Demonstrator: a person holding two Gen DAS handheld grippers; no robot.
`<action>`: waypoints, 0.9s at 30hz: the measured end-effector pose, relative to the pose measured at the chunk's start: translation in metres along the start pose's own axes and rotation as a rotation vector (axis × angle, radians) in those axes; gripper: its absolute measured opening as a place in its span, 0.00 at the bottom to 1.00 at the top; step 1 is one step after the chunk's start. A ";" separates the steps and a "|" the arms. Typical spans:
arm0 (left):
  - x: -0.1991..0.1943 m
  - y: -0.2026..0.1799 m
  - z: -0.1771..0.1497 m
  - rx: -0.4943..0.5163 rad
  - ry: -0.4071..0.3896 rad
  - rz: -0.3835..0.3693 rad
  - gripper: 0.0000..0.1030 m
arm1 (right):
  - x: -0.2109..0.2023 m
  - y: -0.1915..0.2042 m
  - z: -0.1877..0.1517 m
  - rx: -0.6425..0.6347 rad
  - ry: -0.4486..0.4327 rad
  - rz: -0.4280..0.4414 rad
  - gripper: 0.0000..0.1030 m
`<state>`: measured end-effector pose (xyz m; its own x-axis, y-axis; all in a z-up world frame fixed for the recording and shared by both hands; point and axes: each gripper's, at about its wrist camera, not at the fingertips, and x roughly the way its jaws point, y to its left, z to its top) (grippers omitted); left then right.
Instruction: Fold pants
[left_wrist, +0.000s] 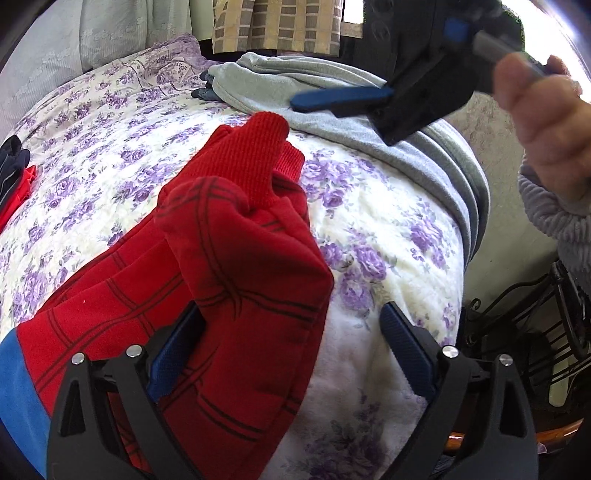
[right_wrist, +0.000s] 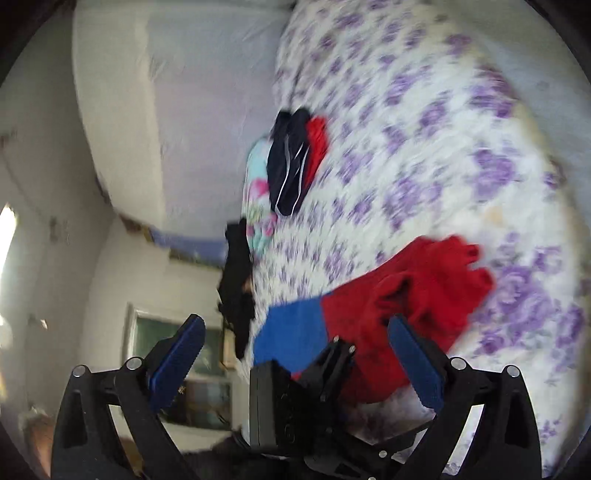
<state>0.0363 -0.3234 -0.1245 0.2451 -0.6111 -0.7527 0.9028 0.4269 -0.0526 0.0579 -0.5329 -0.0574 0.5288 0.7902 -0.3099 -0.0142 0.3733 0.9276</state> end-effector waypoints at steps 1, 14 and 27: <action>-0.001 0.001 0.000 -0.002 -0.003 -0.003 0.90 | 0.006 0.007 0.002 -0.039 0.017 -0.029 0.97; 0.000 -0.001 0.000 0.005 -0.002 0.008 0.90 | 0.019 0.021 0.014 -0.117 0.074 -0.236 0.97; 0.001 -0.002 0.000 0.009 0.002 0.010 0.91 | 0.064 -0.002 0.012 -0.099 0.136 -0.313 0.69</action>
<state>0.0348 -0.3247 -0.1257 0.2534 -0.6055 -0.7544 0.9034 0.4269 -0.0392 0.1021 -0.4889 -0.0765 0.4031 0.6847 -0.6072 0.0451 0.6478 0.7604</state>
